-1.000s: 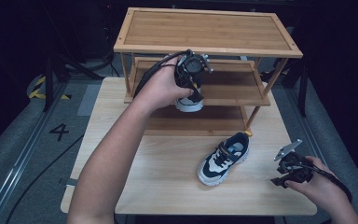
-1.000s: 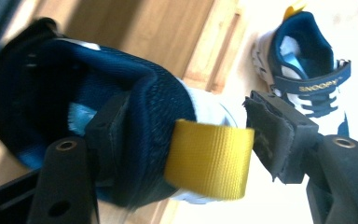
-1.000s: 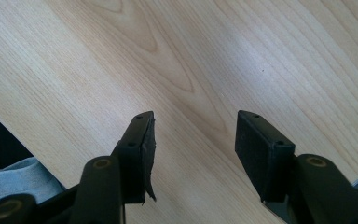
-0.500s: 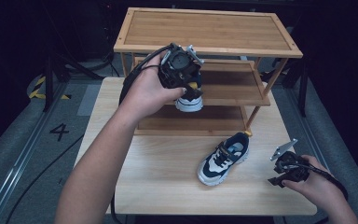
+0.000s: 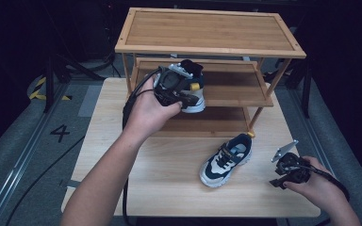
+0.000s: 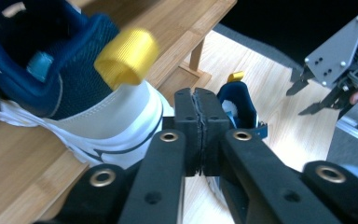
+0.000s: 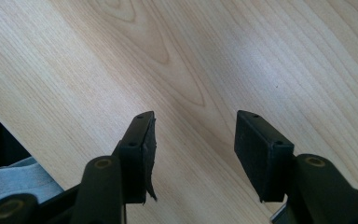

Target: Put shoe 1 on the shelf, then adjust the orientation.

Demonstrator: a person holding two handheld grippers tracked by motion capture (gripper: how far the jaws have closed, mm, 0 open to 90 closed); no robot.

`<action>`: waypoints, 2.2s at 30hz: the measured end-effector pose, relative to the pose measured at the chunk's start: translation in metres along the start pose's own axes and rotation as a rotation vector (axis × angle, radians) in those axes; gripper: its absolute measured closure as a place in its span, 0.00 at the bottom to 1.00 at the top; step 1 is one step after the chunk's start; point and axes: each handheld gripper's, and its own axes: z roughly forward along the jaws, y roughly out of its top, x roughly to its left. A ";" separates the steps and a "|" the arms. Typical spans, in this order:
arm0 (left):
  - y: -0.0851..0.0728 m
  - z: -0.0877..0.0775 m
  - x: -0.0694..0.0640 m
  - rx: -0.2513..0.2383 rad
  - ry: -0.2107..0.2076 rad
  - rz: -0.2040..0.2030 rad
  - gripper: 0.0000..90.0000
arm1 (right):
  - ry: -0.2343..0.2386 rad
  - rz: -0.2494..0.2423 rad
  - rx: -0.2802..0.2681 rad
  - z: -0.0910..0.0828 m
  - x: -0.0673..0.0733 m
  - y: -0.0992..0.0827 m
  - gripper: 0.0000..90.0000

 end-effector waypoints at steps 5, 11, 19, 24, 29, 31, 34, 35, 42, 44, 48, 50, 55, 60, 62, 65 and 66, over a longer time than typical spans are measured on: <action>-0.004 0.009 0.008 0.002 0.051 -0.012 1.00 | 0.000 0.003 0.001 0.001 0.000 0.000 0.54; -0.004 0.016 0.024 -0.021 0.066 -0.051 1.00 | 0.000 0.002 0.005 0.002 0.000 0.000 0.54; -0.001 0.025 0.038 -0.026 0.176 -0.019 0.99 | -0.003 0.001 0.003 0.000 0.001 0.000 0.54; 0.002 0.032 0.046 -0.035 0.182 -0.033 0.97 | -0.003 0.003 0.005 0.001 0.000 0.000 0.54; 0.008 0.040 0.052 -0.040 0.208 -0.019 0.97 | 0.001 -0.004 0.006 0.002 0.001 0.001 0.54; 0.008 0.040 0.055 -0.047 0.190 -0.017 0.98 | 0.004 -0.004 0.006 0.002 0.002 0.001 0.54; 0.008 0.039 0.058 -0.048 0.163 -0.017 0.96 | 0.003 -0.006 0.004 0.001 0.001 0.001 0.54; 0.008 0.039 0.058 -0.048 0.163 -0.017 0.93 | 0.003 -0.008 0.004 0.001 0.001 0.001 0.54; 0.001 0.030 0.034 0.005 0.139 -0.010 0.49 | 0.006 -0.017 -0.003 0.001 0.003 0.006 0.54; -0.004 0.026 0.028 0.029 0.159 0.025 0.47 | 0.005 -0.021 -0.003 0.001 0.003 0.007 0.55; -0.019 0.017 0.015 0.088 0.185 0.071 0.39 | 0.002 -0.027 -0.020 -0.001 0.003 0.012 0.56; -0.034 0.012 0.009 0.133 0.195 0.084 0.37 | 0.010 -0.036 -0.024 -0.002 0.005 0.014 0.56; -0.055 0.007 0.006 0.189 0.210 0.068 0.35 | 0.040 -0.063 -0.019 -0.001 0.013 0.019 0.61; -0.087 0.005 0.005 0.280 0.222 0.047 0.33 | 0.050 -0.117 -0.029 -0.003 0.023 0.032 0.67; -0.093 0.006 0.006 0.287 0.220 0.049 0.33 | 0.044 -0.124 -0.033 -0.003 0.025 0.034 0.67; -0.109 0.009 0.009 0.289 0.182 0.029 0.29 | 0.032 -0.143 -0.042 -0.003 0.028 0.040 0.70; -0.115 0.010 0.010 0.300 0.180 0.027 0.28 | 0.035 -0.150 -0.042 -0.002 0.030 0.042 0.71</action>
